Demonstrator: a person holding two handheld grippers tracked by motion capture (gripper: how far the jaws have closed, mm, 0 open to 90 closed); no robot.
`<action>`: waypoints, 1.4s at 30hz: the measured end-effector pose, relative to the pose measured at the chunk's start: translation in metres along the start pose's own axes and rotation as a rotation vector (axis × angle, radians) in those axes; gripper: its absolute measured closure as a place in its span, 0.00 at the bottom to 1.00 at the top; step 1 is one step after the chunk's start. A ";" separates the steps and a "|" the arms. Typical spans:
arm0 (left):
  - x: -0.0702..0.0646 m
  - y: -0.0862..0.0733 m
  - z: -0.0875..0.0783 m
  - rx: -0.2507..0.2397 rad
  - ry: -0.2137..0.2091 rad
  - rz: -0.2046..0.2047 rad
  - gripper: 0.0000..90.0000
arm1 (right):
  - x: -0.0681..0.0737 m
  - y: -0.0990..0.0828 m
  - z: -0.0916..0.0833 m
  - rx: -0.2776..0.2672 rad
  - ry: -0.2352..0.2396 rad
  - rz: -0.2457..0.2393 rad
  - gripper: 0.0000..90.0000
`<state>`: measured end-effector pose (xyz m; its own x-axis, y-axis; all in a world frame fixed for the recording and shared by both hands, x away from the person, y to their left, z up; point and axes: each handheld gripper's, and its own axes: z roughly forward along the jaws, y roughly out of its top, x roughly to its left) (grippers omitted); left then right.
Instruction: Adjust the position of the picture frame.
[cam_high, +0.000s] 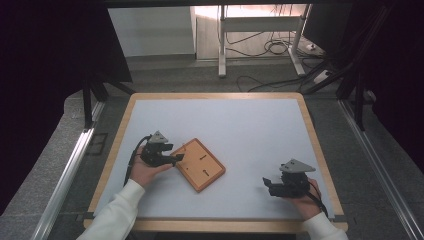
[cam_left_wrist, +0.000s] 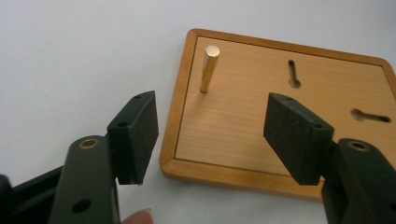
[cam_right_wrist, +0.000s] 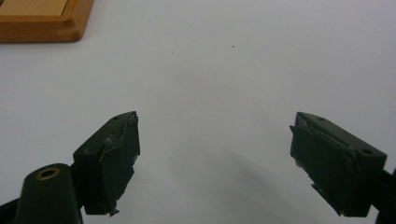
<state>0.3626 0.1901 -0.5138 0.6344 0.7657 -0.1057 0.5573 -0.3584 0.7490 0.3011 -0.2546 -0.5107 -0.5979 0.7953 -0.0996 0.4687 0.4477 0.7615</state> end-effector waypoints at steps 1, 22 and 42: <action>0.000 0.001 0.001 0.002 0.002 -0.001 0.41 | 0.000 0.000 0.000 0.002 0.000 0.001 0.18; -0.006 0.020 0.032 0.017 0.021 0.001 0.84 | -0.003 -0.003 -0.002 0.008 -0.022 0.002 0.17; -0.004 0.023 0.032 0.002 0.016 0.047 0.94 | -0.005 -0.003 -0.004 -0.006 -0.028 0.012 0.17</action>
<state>0.3895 0.1618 -0.5173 0.6516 0.7562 -0.0597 0.5280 -0.3957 0.7514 0.3004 -0.2619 -0.5095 -0.5739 0.8117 -0.1084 0.4716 0.4358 0.7666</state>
